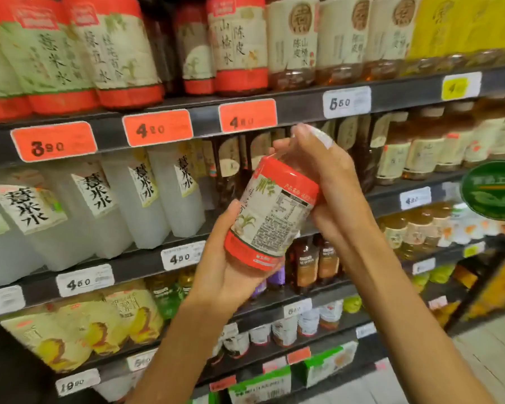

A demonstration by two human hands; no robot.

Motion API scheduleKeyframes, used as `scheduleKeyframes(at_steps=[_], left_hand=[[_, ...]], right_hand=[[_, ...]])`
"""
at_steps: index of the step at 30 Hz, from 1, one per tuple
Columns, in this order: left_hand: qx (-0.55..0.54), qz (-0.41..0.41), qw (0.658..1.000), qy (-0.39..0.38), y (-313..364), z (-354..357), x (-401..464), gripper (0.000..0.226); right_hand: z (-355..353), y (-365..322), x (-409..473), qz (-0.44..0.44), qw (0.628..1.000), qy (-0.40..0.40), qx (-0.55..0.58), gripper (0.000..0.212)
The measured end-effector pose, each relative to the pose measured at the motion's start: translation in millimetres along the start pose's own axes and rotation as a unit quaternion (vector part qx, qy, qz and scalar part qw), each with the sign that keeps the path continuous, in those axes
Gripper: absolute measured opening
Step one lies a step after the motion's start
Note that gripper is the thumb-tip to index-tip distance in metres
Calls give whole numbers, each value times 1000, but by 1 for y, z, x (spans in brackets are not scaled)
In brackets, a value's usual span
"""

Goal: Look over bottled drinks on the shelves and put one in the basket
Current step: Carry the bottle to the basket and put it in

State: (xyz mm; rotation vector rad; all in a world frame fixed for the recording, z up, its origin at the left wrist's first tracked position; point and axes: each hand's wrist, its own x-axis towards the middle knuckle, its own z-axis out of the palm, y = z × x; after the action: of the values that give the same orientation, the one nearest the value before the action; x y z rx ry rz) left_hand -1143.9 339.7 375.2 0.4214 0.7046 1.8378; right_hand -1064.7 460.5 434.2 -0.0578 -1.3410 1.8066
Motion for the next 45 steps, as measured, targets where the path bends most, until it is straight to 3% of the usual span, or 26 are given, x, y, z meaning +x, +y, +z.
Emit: scheduleKeyframes(at_steps=[2,6,10,16,20,23,26,32,34,37,45], left_hand=[[-49,-78,995,40,-23,-2,6,59],[-15,-215,974,64,-72,-2,15,44],[21,-353,935,-6,-129,-1,20,30],[96,-488,864,-82,-218,32,10,34],[137,-561,808,-120,-283,68,2,27],[180,-591,774,-141,-339,99,4,18],[217,-598,758,-143,-401,136,14,27],[264,-623,720,-156,-511,225,35,43],[278,-623,709,-180,-542,259,46,38],[293,-620,703,-189,-588,313,65,18],[323,-618,691,-193,-756,432,143,28]], right_hand=[[-26,1,-28,-7,998,53,-32,23],[-67,-3,-88,-29,983,170,-59,23],[-104,-13,-159,-25,957,282,-63,27],[-150,-34,-262,-21,868,496,-7,4],[-181,-59,-318,-33,815,578,-23,9],[-214,-79,-356,-72,798,597,30,10],[-257,-102,-391,-116,795,585,109,14],[-362,-169,-441,-148,751,618,178,6],[-401,-195,-452,-158,733,629,205,9],[-460,-230,-463,-186,718,633,222,9],[-649,-310,-471,-194,711,641,216,19]])
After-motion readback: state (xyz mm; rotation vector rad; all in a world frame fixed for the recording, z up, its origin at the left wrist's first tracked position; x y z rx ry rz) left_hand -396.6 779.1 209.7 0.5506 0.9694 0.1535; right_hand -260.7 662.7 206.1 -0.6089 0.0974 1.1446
